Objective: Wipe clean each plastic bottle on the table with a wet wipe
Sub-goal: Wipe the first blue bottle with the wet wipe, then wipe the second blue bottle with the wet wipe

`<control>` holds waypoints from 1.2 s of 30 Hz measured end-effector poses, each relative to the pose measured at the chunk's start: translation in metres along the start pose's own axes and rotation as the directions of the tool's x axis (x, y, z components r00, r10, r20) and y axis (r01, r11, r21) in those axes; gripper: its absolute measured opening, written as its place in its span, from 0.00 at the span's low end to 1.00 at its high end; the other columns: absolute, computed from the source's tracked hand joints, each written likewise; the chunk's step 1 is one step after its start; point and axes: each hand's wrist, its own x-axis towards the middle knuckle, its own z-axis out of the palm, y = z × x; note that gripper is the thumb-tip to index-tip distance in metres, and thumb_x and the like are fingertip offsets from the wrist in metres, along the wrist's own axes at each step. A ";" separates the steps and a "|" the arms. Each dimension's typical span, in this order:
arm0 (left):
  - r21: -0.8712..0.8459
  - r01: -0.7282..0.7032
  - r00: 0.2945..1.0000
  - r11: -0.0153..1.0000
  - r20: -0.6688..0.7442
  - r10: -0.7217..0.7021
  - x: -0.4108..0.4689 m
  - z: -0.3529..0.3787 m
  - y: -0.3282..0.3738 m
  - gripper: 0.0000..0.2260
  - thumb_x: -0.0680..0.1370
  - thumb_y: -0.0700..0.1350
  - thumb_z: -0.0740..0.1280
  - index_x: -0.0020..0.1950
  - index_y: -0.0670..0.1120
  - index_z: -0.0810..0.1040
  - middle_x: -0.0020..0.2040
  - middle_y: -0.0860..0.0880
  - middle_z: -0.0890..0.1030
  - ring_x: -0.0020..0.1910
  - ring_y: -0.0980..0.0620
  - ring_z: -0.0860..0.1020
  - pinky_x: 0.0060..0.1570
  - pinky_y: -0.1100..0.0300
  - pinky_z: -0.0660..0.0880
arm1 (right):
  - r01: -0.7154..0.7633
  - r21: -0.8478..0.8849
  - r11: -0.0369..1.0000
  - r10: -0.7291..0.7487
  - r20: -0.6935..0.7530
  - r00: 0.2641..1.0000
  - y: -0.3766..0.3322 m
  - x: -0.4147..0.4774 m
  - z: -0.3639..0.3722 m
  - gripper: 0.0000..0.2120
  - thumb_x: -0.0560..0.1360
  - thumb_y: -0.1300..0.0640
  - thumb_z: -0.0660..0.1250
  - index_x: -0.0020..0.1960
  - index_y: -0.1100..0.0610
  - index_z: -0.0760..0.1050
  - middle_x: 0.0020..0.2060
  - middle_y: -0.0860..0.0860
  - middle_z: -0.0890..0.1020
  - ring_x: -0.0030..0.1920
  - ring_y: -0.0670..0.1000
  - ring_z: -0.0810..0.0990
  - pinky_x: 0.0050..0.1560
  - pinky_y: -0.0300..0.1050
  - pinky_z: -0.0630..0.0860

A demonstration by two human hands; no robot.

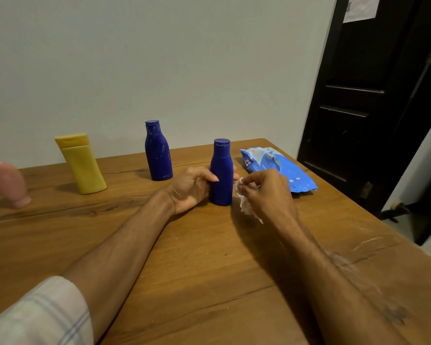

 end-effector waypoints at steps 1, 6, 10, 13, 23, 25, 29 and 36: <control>0.015 0.000 1.000 1.000 -0.004 0.000 0.000 0.001 0.000 0.20 0.74 0.37 0.61 0.65 0.42 0.76 0.62 0.41 0.81 0.66 0.44 0.76 0.67 0.47 0.70 | -0.002 -0.005 1.000 0.003 0.005 1.000 -0.001 0.000 0.000 0.12 0.75 0.55 0.68 0.57 0.55 0.79 0.56 0.54 0.79 0.56 0.52 0.76 0.53 0.49 0.78; 0.048 -0.018 0.999 0.999 -0.045 0.020 -0.003 0.003 -0.001 0.21 0.72 0.38 0.65 0.65 0.42 0.76 0.61 0.43 0.81 0.62 0.46 0.78 0.64 0.50 0.72 | 0.016 -0.014 1.000 -0.016 0.008 1.000 -0.003 -0.002 0.000 0.12 0.75 0.55 0.68 0.58 0.55 0.79 0.57 0.54 0.79 0.57 0.52 0.76 0.52 0.49 0.78; 0.082 -0.024 0.996 0.996 -0.084 0.031 -0.003 0.001 -0.004 0.25 0.71 0.40 0.66 0.69 0.40 0.73 0.65 0.41 0.78 0.65 0.44 0.77 0.64 0.50 0.72 | 0.026 -0.009 1.000 -0.026 0.011 1.000 -0.002 -0.002 0.002 0.13 0.75 0.55 0.68 0.58 0.55 0.78 0.57 0.54 0.79 0.57 0.52 0.76 0.53 0.52 0.78; 0.123 -0.020 0.994 0.992 -0.105 0.033 -0.004 0.002 -0.005 0.24 0.72 0.40 0.66 0.68 0.40 0.73 0.65 0.41 0.78 0.64 0.44 0.77 0.64 0.50 0.72 | 0.029 -0.012 1.000 -0.029 0.011 1.000 -0.002 -0.002 0.002 0.13 0.75 0.55 0.68 0.58 0.55 0.78 0.58 0.53 0.78 0.57 0.52 0.76 0.54 0.52 0.78; 0.147 -0.074 0.943 0.986 -0.313 0.117 -0.019 -0.006 0.007 0.17 0.73 0.36 0.60 0.60 0.44 0.79 0.60 0.42 0.81 0.61 0.45 0.79 0.65 0.49 0.74 | 0.068 0.012 0.998 -0.068 0.005 0.998 0.000 -0.006 -0.003 0.11 0.74 0.54 0.69 0.55 0.56 0.80 0.53 0.52 0.81 0.52 0.49 0.78 0.49 0.47 0.79; 0.216 -0.049 0.911 0.975 -0.390 0.132 -0.027 -0.014 0.013 0.15 0.75 0.38 0.61 0.59 0.43 0.80 0.57 0.41 0.83 0.58 0.44 0.81 0.62 0.48 0.76 | 0.102 0.062 0.993 -0.106 0.055 0.993 -0.003 -0.011 -0.006 0.08 0.73 0.55 0.70 0.51 0.55 0.81 0.49 0.50 0.81 0.47 0.45 0.77 0.44 0.43 0.78; 0.303 -0.010 0.831 0.953 -0.527 0.176 -0.050 -0.026 0.022 0.09 0.77 0.41 0.65 0.54 0.42 0.82 0.49 0.41 0.85 0.47 0.43 0.84 0.50 0.48 0.80 | 0.169 0.120 0.978 -0.194 0.250 0.948 -0.019 -0.028 -0.005 0.05 0.71 0.54 0.71 0.46 0.52 0.82 0.43 0.44 0.81 0.42 0.42 0.78 0.39 0.37 0.75; 0.455 0.051 0.673 0.889 -0.673 0.306 -0.078 -0.047 0.023 0.09 0.78 0.48 0.69 0.46 0.43 0.80 0.42 0.43 0.83 0.36 0.50 0.79 0.35 0.57 0.77 | 0.277 0.184 0.943 -0.321 0.287 0.902 -0.060 -0.042 0.024 0.07 0.71 0.54 0.72 0.48 0.54 0.82 0.44 0.43 0.82 0.40 0.40 0.79 0.33 0.31 0.73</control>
